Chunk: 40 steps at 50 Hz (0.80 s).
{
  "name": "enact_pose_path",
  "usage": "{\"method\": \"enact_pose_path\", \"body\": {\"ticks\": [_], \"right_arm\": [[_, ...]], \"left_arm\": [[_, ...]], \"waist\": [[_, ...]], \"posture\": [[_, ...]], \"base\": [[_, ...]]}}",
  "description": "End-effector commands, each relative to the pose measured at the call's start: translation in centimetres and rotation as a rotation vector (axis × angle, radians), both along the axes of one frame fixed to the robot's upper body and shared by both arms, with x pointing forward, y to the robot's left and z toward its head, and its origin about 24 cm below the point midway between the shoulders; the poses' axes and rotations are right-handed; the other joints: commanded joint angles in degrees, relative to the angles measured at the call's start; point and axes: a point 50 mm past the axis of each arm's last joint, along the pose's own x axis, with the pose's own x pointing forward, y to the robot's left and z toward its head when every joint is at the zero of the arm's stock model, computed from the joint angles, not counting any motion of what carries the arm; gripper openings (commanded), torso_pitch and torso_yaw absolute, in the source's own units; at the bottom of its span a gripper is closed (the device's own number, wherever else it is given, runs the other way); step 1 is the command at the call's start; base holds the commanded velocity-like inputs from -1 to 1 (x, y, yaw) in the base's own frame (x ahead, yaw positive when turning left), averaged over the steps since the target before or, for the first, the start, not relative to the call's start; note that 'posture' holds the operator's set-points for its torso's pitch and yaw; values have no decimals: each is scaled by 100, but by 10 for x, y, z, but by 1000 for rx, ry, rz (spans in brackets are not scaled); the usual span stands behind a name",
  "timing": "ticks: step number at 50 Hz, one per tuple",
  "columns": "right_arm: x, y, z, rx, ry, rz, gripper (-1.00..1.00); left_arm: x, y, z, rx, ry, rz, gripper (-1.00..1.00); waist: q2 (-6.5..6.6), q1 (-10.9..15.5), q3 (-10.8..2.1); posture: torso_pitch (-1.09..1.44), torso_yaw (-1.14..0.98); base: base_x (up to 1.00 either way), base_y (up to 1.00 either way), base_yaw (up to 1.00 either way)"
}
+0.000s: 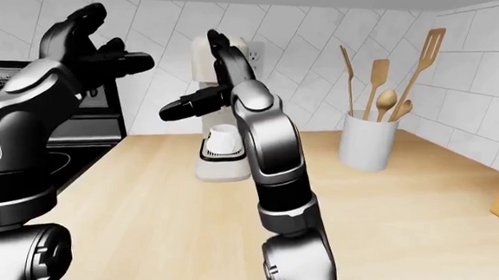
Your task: Press the button on the coffee machine to serve coffee.
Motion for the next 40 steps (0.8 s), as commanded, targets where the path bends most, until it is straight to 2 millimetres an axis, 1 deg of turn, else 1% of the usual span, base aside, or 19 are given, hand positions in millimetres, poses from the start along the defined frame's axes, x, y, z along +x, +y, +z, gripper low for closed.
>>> {"method": "enact_pose_path", "body": {"ticks": [1,11,20,28,32,40], "right_arm": [[0,-1,19,21,-88,-5,100],[5,0,14,19,-80,-9,100],[10,1,16,21,-83,-10,100],[16,4,14,20,-79,-7,100],[20,4,9,22,-71,-9,100],[25,5,11,27,-71,-9,100]], "left_arm": [[-4,-1,19,0,-85,-2,100],[-3,-1,18,-1,-84,-2,100],[-4,-2,19,-2,-85,-4,100],[-4,-3,18,-1,-85,-6,100],[-3,-3,18,-1,-84,-5,100],[-3,-5,19,-3,-85,-8,100]], "waist": [[30,0,-12],[30,0,-13],[32,-5,-18],[37,-13,-23],[41,-11,-27],[42,-10,-25]], "posture": [[-76,0],[-76,0],[-76,0],[-76,0],[-76,0],[-76,0]], "base": [[0,0,0],[0,0,0],[0,0,0],[0,0,0],[0,0,0],[0,0,0]]}}
